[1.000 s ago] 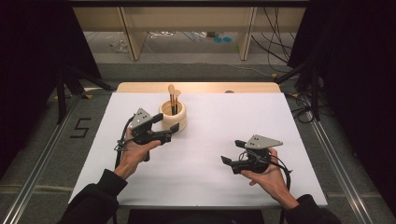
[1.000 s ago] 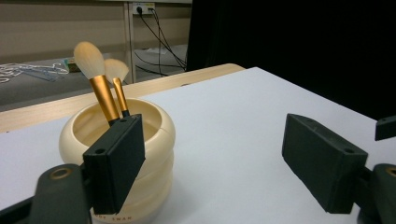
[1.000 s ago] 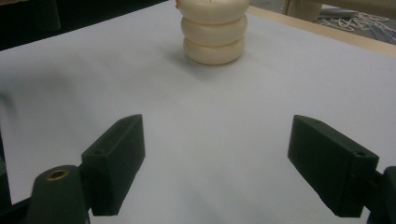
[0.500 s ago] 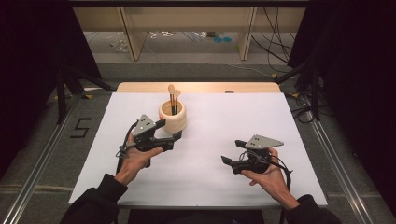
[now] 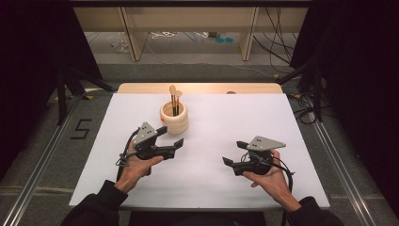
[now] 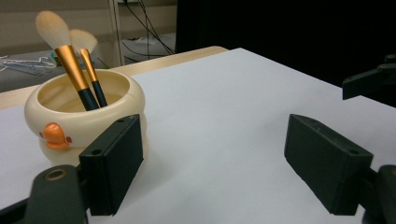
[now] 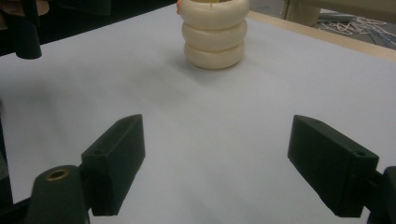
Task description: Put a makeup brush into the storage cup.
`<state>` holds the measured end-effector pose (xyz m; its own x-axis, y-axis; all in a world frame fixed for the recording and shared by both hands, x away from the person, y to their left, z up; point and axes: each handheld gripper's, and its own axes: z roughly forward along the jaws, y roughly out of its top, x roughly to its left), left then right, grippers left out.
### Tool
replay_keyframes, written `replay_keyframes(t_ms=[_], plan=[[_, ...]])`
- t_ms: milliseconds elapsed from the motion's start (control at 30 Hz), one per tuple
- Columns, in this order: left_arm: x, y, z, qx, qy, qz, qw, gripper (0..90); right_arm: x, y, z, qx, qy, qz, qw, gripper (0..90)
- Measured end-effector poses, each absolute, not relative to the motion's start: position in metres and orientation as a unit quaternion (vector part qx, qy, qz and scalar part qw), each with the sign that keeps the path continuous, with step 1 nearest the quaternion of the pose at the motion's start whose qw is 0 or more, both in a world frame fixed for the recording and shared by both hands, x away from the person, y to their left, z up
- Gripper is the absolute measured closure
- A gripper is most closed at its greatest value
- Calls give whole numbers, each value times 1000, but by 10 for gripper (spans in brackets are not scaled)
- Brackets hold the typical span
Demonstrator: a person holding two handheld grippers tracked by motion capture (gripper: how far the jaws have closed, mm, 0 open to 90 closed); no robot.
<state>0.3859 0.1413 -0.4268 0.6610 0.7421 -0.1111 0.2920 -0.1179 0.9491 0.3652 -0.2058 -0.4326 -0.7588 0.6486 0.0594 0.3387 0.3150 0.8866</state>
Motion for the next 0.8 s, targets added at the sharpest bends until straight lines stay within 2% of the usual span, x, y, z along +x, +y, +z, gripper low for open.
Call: replay_keyframes(t_ms=[800], plan=[[360, 144, -437, 731, 352, 192, 553, 158, 364, -204, -431, 310, 793, 500, 159, 193]])
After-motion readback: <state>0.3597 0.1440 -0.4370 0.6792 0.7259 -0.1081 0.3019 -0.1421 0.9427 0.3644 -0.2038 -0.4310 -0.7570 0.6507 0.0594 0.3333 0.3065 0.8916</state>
